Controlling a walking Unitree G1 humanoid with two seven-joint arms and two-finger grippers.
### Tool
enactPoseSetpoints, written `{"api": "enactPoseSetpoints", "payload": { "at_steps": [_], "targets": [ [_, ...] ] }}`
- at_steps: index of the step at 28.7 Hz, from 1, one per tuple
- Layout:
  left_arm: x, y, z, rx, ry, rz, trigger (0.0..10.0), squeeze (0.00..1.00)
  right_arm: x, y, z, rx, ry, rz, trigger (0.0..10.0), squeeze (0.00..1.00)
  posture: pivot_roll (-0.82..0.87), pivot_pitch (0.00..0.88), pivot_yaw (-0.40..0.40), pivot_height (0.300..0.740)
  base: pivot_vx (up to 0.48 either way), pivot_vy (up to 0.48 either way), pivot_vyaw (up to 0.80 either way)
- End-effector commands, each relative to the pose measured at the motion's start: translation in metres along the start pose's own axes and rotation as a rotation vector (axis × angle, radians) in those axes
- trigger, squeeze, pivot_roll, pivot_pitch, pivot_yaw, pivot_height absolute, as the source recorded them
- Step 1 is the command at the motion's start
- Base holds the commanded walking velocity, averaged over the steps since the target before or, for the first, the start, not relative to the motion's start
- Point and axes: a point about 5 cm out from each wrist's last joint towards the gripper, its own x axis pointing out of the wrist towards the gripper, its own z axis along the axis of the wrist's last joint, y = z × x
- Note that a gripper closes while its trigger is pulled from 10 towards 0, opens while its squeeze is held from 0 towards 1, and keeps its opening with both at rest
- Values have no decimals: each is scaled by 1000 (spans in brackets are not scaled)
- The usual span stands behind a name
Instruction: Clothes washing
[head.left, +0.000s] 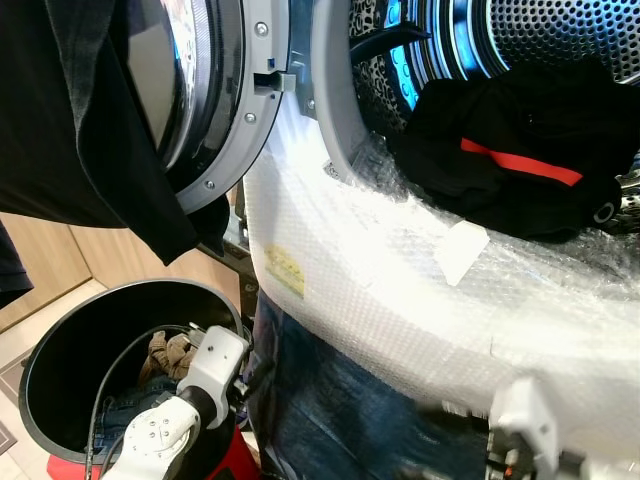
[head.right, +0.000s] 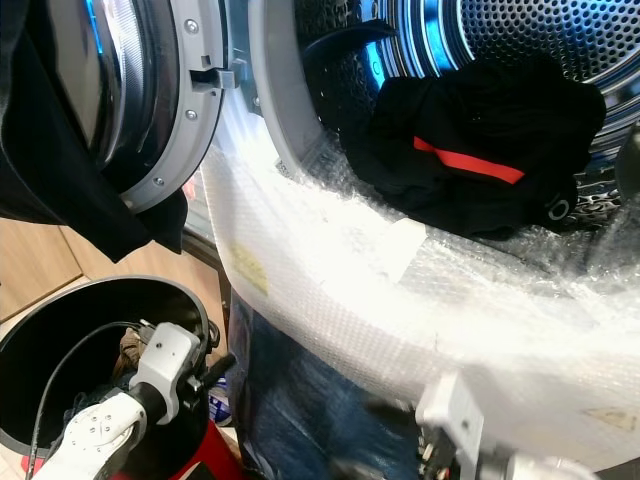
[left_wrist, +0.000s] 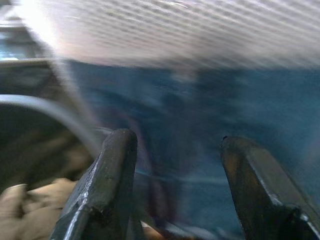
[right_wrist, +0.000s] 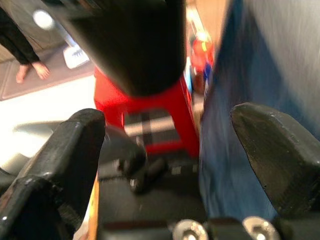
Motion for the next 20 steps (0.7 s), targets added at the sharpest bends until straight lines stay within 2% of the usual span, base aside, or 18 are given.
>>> {"api": "enactPoseSetpoints", "payload": {
  "at_steps": [1,3,5,8,9,10,12,13,15,20],
  "targets": [
    [0,-15,4,1,11,-127,10000,0,2,-1,-14,23,16,-3,10000,0,66,51,-86,740,0,0,0],
    [0,-20,4,1,29,-175,10000,0,4,-2,-23,50,19,-2,10000,0,69,51,-86,740,0,0,0],
    [2,-30,2,23,58,-268,10000,0,10,-8,-42,104,47,-60,10000,0,78,50,-90,740,0,0,0],
    [9,-42,-8,63,131,-380,10000,0,22,-24,-70,133,96,-175,10000,0,79,47,-87,740,0,0,0],
    [15,-53,-15,57,170,-463,10000,0,29,-31,-82,178,99,-246,10000,0,78,42,-85,740,0,0,0],
    [19,-58,-20,58,203,-489,10000,0,32,-34,-87,201,111,-277,10000,0,79,42,-83,740,0,0,0],
    [23,-61,-28,91,257,-506,10000,0,35,-39,-95,215,131,-322,10000,0,76,36,-81,740,0,0,0],
    [28,-69,-36,111,289,-545,10000,0,40,-48,-107,265,161,-421,10000,0,72,32,-77,740,0,0,0],
    [33,-79,-41,103,299,-587,10000,0,43,-55,-119,326,183,-520,10000,0,74,32,-76,740,0,0,0],
    [45,-87,-55,86,342,-599,10000,0,55,-58,-131,403,171,-614,10000,0,74,25,-65,740,0,0,0]
  ]
}}
